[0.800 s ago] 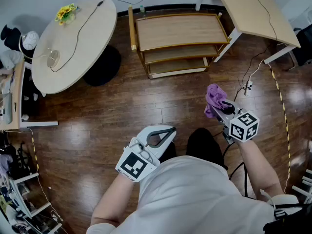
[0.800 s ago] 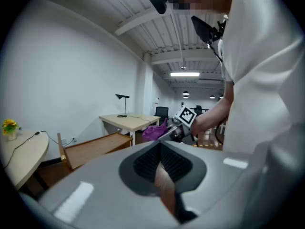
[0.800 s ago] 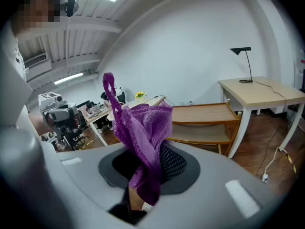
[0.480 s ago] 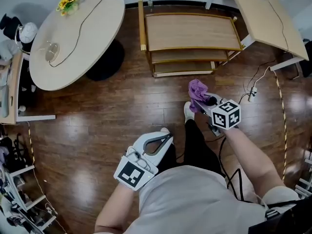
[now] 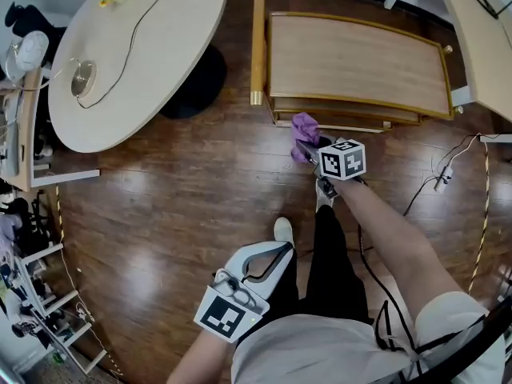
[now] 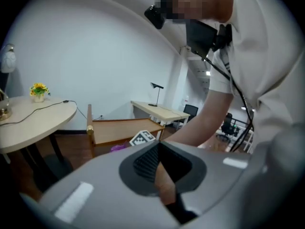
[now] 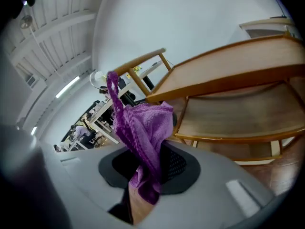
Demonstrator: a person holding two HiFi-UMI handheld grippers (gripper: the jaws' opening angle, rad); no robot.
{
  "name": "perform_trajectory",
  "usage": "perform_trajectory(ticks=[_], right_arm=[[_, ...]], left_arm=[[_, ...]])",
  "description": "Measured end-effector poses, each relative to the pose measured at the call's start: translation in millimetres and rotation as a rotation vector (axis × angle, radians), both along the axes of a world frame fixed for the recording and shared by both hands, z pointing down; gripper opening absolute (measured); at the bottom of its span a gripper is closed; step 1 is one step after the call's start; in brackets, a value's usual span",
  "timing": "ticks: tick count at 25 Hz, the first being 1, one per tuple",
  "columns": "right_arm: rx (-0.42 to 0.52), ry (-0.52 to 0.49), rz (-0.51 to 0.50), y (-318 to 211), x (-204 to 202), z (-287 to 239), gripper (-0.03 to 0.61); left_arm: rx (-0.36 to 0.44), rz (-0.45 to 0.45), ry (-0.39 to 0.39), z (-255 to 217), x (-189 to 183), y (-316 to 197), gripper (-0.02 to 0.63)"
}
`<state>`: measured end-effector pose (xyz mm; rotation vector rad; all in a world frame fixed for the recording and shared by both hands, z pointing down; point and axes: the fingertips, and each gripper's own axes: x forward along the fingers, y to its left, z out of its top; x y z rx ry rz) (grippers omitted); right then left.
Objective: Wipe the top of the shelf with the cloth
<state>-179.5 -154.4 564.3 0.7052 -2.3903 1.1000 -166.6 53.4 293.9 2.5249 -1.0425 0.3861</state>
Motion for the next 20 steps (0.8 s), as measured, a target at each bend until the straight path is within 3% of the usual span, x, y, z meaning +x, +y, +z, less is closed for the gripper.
perform_trajectory(ticks=[4, 11, 15, 20], right_arm=[[-0.049, -0.022, 0.010, -45.0, -29.9, 55.7, 0.101], [-0.156, -0.154, 0.129, -87.4, -59.0, 116.2, 0.100], [-0.205, -0.222, 0.231, -113.1, -41.9, 134.8, 0.101], [-0.208, -0.188, 0.298, -131.3, 9.9, 143.2, 0.100]], left_arm=[[-0.028, -0.007, 0.025, 23.2, 14.5, -41.6, 0.018], [-0.102, 0.011, 0.042, 65.0, 27.5, -75.9, 0.018], [-0.115, 0.055, 0.035, 79.6, 43.6, -88.0, 0.018], [-0.134, 0.115, 0.064, 87.5, 68.6, -102.6, 0.018]])
